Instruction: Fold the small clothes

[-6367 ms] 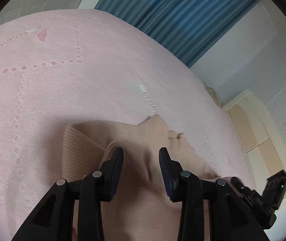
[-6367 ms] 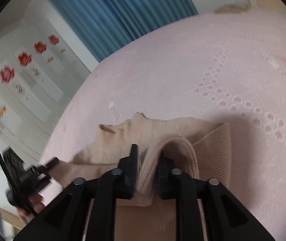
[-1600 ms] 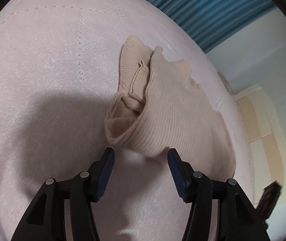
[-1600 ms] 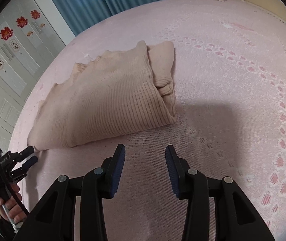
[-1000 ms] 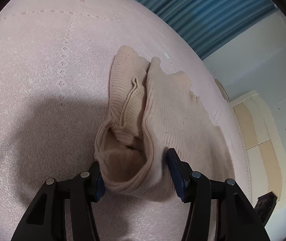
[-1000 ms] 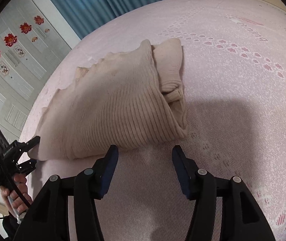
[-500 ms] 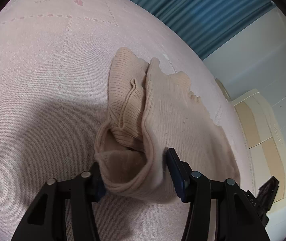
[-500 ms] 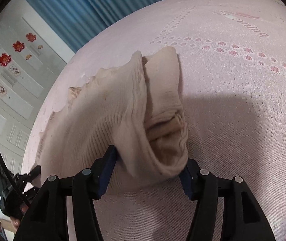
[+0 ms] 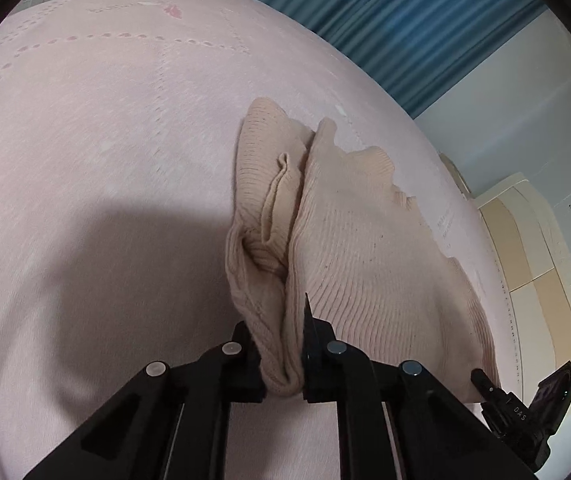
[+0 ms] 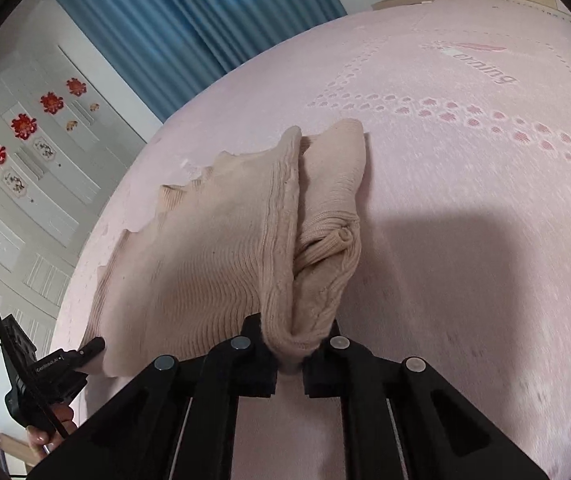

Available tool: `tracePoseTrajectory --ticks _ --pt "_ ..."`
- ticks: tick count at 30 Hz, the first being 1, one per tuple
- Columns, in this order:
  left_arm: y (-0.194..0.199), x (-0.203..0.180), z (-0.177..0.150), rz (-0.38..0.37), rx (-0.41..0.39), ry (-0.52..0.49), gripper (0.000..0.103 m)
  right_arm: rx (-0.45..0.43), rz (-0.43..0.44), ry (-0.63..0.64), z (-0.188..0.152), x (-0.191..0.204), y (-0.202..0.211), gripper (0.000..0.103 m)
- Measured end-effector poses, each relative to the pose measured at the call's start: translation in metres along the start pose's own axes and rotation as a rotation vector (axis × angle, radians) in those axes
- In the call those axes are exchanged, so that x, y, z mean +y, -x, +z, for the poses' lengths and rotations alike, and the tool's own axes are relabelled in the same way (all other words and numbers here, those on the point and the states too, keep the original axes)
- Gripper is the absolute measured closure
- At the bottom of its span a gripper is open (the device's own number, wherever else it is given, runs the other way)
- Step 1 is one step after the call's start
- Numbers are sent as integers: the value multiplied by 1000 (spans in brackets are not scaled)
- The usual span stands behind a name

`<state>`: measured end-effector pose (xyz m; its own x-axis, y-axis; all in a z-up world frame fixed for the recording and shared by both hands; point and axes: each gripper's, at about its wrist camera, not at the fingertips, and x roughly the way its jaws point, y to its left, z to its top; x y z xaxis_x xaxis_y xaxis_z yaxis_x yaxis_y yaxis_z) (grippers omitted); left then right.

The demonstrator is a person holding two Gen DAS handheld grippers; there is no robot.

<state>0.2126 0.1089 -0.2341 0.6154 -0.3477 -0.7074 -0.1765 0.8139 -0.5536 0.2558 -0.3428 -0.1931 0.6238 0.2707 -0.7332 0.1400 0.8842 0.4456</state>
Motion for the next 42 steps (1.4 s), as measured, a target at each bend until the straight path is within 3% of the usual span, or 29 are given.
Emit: tracePoseTrajectory --ticks 14,16,19,21,24,27,32,37,42 --pt "82 22 -78 -3 20 -47 92 6 19 -22 -80 -15 89 94" --pt "86 21 -81 11 12 -58 89 25 -3 -7 -92 -14 96 93" --pt "87 22 -80 40 19 -54 76 53 -104 20 -99 -18 99 82" --pt "86 25 -77 56 33 -41 65 3 -150 10 -102 -22 116 71" --pt "87 28 -73 30 30 -19 60 -96 -203 31 -103 -18 141 67" --pt "78 22 -64 51 18 -36 54 -146 -194 92 -98 3 152 60" --pt "66 13 -55 67 3 -103 52 -120 -137 271 -91 66 122 52" --pt "69 25 -58 11 -42 -62 52 -41 -157 424 -87 118 53 50" --pt "68 27 -59 2 -62 -73 50 93 -211 384 -74 131 -14 49"
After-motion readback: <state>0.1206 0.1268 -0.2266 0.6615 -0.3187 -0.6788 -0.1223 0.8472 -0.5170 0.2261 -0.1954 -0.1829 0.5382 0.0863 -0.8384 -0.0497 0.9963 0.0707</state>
